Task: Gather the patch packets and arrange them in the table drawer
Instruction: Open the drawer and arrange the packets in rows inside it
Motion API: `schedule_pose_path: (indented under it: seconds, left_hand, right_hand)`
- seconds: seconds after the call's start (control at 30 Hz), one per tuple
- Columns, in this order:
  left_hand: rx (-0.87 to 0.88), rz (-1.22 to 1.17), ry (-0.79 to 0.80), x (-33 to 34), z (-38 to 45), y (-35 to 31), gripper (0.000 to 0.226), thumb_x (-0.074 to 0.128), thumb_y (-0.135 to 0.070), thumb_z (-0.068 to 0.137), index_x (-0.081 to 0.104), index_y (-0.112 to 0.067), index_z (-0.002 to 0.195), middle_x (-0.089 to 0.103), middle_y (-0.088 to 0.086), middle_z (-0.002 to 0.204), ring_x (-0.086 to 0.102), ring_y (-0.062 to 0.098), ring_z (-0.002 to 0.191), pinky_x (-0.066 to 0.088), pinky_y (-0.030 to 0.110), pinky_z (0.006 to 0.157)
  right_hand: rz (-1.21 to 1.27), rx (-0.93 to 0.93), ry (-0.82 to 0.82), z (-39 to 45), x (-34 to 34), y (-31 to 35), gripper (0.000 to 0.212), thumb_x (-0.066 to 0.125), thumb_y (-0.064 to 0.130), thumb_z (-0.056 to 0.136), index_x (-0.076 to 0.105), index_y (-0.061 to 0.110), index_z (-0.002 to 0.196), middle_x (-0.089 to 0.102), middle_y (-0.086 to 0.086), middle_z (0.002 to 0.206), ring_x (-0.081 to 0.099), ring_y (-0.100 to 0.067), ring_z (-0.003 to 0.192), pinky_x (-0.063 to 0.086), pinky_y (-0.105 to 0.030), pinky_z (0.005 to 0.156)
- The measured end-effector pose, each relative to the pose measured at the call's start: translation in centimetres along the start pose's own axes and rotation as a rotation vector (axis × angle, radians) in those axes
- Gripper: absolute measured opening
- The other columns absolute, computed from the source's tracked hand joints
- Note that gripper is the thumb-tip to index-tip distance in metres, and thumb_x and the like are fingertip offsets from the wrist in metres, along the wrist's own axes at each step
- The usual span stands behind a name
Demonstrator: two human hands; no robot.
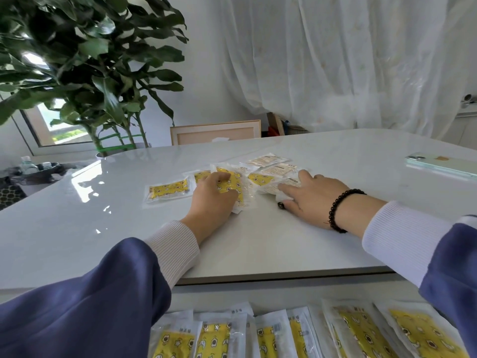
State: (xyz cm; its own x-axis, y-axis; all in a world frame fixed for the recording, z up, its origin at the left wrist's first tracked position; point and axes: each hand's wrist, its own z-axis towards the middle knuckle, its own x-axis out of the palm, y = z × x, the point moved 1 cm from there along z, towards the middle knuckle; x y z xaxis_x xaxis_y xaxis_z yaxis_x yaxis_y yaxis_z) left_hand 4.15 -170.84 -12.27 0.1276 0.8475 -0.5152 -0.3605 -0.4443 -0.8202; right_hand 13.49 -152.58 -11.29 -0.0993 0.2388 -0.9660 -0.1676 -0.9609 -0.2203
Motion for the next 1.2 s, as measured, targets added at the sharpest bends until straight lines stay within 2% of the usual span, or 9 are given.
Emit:
schedule_pose_path:
  seconds: [0.13, 0.33, 0.5, 0.57, 0.7, 0.83, 0.93, 1.03, 1.2]
  left_hand:
    - [0.007, 0.009, -0.001, 0.1, 0.3, 0.3, 0.038, 0.057, -0.017, 0.081, 0.062, -0.029, 0.116, 0.051, 0.002, 0.128, 0.061, 0.033, 0.105, 0.052, 0.04, 0.088]
    - [0.042, -0.012, -0.004, 0.3, 0.5, 0.3, 0.029, 0.058, -0.015, 0.079, 0.066, -0.031, 0.101, 0.055, 0.002, 0.122, 0.062, 0.029, 0.096, 0.05, 0.034, 0.079]
    - [0.051, -0.038, 0.004, 0.4, 0.8, 0.8, 0.026, 0.055, -0.012, 0.079, 0.069, -0.032, 0.088, 0.056, 0.001, 0.114, 0.058, 0.024, 0.086, 0.044, 0.027, 0.064]
    - [0.027, -0.071, -0.004, 0.4, 0.9, 0.8, 0.028, 0.054, -0.01, 0.079, 0.071, -0.031, 0.086, 0.058, -0.002, 0.101, 0.055, 0.019, 0.072, 0.038, 0.023, 0.055]
    - [-0.016, -0.101, -0.013, 0.5, 1.0, 0.7, 0.03, 0.052, -0.007, 0.082, 0.074, -0.026, 0.09, 0.058, -0.008, 0.076, 0.049, 0.012, 0.054, 0.036, 0.02, 0.048]
    - [0.042, -0.043, 0.066, 0.4, 0.6, 0.5, 0.018, 0.057, -0.019, 0.082, 0.072, -0.016, 0.074, 0.056, -0.006, 0.064, 0.047, 0.012, 0.056, 0.036, 0.021, 0.053]
    - [0.09, -0.112, 0.149, 0.2, 0.1, 0.1, 0.046, 0.067, -0.038, 0.075, 0.047, -0.001, 0.056, 0.034, 0.003, 0.056, 0.035, 0.013, 0.049, 0.026, 0.024, 0.05]
    - [0.047, -0.179, 0.236, 0.0, -0.2, -0.2, 0.031, 0.082, -0.036, 0.071, 0.073, -0.007, 0.071, 0.07, 0.008, 0.068, 0.063, 0.016, 0.06, 0.053, 0.03, 0.059]
    - [0.031, -0.193, 0.117, -0.3, -0.2, 0.2, 0.026, 0.084, -0.031, 0.069, 0.075, -0.014, 0.086, 0.075, 0.009, 0.087, 0.071, 0.025, 0.076, 0.06, 0.046, 0.074]
  right_hand:
    - [-0.19, -0.083, -0.089, 0.4, -0.4, 1.0, 0.04, 0.021, 0.036, 0.102, 0.04, 0.02, 0.133, 0.039, -0.009, 0.132, 0.057, -0.029, 0.089, 0.036, -0.032, 0.064]
    - [-0.311, -0.205, -0.067, 0.9, -1.2, 2.2, 0.069, 0.028, 0.009, 0.096, -0.011, 0.024, 0.151, 0.056, -0.013, 0.12, 0.059, -0.03, 0.101, 0.036, -0.033, 0.064]
    - [-0.135, -0.145, -0.739, 1.1, 0.0, 2.1, 0.065, 0.05, -0.004, 0.075, 0.048, 0.011, 0.138, 0.063, -0.006, 0.067, 0.053, -0.025, 0.039, 0.032, -0.023, 0.038]
    - [0.39, 0.031, -0.847, 1.1, 0.0, 0.6, 0.057, 0.042, -0.002, 0.087, 0.045, 0.019, 0.14, 0.068, -0.007, 0.088, 0.059, -0.03, 0.058, 0.042, -0.029, 0.051]
    - [1.2, 0.331, -0.812, 1.3, 0.1, -1.0, 0.038, 0.039, 0.006, 0.095, 0.047, 0.022, 0.129, 0.064, -0.004, 0.099, 0.059, -0.018, 0.075, 0.05, -0.029, 0.066]
    - [1.369, 0.304, -0.732, 1.6, 0.4, 0.2, 0.027, 0.041, 0.003, 0.094, 0.05, 0.024, 0.108, 0.062, 0.008, 0.085, 0.063, -0.017, 0.077, 0.056, -0.028, 0.063]
    - [1.432, 0.271, -0.696, 1.7, 0.0, 1.5, 0.02, 0.043, 0.003, 0.094, 0.046, 0.022, 0.102, 0.062, 0.01, 0.081, 0.06, -0.015, 0.07, 0.053, -0.025, 0.055]
    - [1.513, 0.254, -0.598, 1.5, -0.2, 2.4, 0.014, 0.046, 0.004, 0.093, 0.049, 0.016, 0.101, 0.068, -0.006, 0.09, 0.058, -0.018, 0.07, 0.052, -0.029, 0.058]
    - [1.598, 0.148, -0.469, 0.8, -0.3, 2.1, 0.027, 0.063, 0.006, 0.086, 0.052, 0.017, 0.108, 0.07, -0.012, 0.099, 0.069, -0.025, 0.084, 0.06, -0.036, 0.068]
